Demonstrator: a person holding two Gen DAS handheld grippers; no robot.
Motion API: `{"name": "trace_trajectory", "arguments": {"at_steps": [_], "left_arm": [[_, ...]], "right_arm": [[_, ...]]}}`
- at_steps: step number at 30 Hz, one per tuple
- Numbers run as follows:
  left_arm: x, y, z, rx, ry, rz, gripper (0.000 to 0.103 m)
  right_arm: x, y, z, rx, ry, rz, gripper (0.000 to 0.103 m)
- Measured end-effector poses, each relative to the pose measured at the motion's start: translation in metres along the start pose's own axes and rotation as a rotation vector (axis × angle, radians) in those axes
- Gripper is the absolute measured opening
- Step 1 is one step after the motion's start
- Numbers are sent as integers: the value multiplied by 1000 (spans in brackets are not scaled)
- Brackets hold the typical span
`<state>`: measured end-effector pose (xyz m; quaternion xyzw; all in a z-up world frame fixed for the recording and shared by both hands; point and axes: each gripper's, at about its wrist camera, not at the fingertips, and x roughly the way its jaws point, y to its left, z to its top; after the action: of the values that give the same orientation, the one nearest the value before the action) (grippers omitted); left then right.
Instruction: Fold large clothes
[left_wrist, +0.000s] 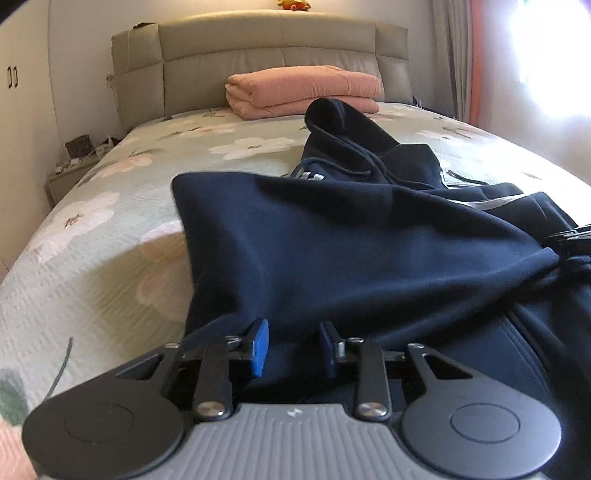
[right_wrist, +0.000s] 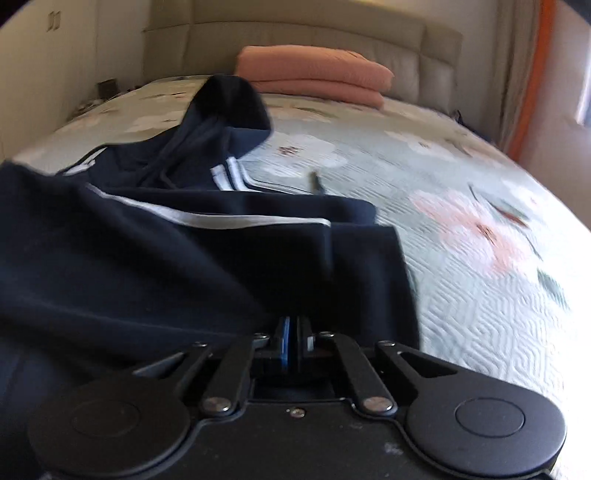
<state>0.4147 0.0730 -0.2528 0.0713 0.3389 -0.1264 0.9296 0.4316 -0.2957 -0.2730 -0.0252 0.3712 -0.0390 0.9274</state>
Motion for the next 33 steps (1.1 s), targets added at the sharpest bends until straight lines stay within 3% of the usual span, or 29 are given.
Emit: {"name": "trace_trajectory", "arguments": {"at_steps": [3, 9, 12, 14, 20, 24, 26, 33], "left_arm": [[-28, 8, -4, -25, 16, -12, 27], [-140, 23, -41, -109, 33, -47, 28], [-192, 17, -61, -108, 60, -28, 33], [-226, 12, -75, -111, 81, -9, 38], [-304, 7, -122, -166, 121, -3, 56], [-328, 10, -159, -259, 167, -11, 56], [-333, 12, -174, -294, 178, -13, 56], [-323, 11, -208, -423, 229, -37, 61]], "right_arm": [[-36, -11, 3, 45, 24, 23, 0], [-148, -20, -15, 30, 8, 75, 8], [-205, -20, -37, 34, 16, 110, 19], [-237, -14, -54, 13, 36, 128, 38], [-314, -20, -103, 41, 43, 122, 52], [-337, -40, -133, 135, 89, 136, 57], [-341, -49, -147, 173, 129, 151, 70], [-325, -68, -204, 320, 276, 201, 75]]}}
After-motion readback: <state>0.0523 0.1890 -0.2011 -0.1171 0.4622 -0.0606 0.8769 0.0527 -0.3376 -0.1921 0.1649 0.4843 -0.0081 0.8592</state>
